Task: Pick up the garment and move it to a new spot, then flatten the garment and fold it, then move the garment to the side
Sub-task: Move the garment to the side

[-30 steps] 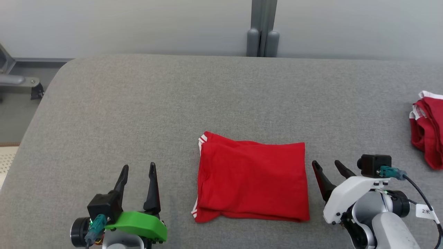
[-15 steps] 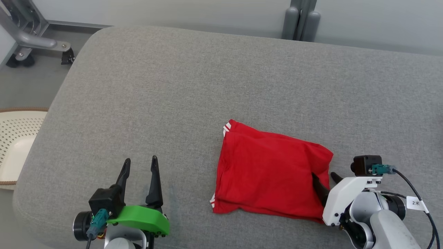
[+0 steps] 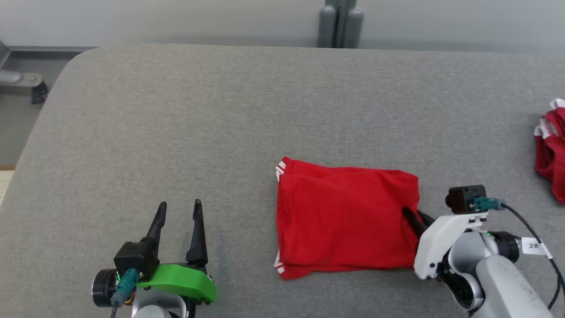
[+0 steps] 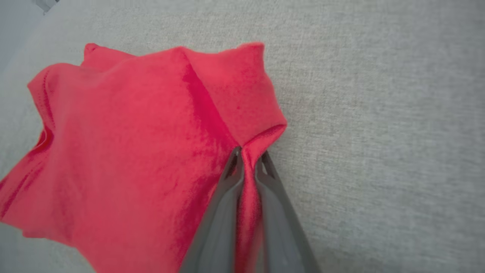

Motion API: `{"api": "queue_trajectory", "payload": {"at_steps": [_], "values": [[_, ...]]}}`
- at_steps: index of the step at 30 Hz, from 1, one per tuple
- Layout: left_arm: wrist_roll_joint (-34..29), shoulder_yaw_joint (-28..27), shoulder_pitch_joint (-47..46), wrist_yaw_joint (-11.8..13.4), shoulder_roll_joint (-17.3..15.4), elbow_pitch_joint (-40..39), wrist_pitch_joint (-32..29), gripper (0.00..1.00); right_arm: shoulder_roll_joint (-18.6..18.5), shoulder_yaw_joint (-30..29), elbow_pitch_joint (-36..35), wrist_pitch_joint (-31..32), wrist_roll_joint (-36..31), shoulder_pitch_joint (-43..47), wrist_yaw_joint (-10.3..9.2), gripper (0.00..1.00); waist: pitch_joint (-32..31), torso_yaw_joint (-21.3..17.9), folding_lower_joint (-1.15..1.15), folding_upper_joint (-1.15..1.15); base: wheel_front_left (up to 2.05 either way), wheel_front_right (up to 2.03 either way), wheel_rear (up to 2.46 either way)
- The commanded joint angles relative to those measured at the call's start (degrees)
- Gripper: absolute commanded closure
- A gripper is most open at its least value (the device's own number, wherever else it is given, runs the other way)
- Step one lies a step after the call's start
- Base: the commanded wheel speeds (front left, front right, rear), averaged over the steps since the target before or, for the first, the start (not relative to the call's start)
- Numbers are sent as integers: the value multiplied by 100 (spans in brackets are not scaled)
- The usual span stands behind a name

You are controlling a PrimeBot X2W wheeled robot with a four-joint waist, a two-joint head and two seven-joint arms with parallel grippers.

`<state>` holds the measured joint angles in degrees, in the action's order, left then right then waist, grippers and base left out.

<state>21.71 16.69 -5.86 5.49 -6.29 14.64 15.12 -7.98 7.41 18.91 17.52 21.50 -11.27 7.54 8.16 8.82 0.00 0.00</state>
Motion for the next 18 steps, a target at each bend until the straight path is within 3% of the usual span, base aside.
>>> {"api": "queue_trajectory", "payload": {"at_steps": [1, 6, 10, 18], "values": [[-22, -4, -4, -18, -34, -28, 0, 0, -126, -56, -98, 6, 24, -77, -10, 100, 51, -678, 0, 0, 0, 0, 0], [-82, 21, -138, -30, -76, -86, 0, 0, -410, -289, -450, 48, 20, -125, -9, 100, 197, -1542, 0, 0, 0, 0, 0], [-142, 50, -258, -45, -127, -111, -22, 0, -430, -473, -601, 17, 38, -181, -9, 100, 336, -2133, 0, 0, 0, 0, 0], [-245, 156, -458, -67, -224, -182, -139, 0, -269, -695, -573, -204, 41, -156, -8, 100, 461, -2729, 0, 0, 0, 0, 0]]}}
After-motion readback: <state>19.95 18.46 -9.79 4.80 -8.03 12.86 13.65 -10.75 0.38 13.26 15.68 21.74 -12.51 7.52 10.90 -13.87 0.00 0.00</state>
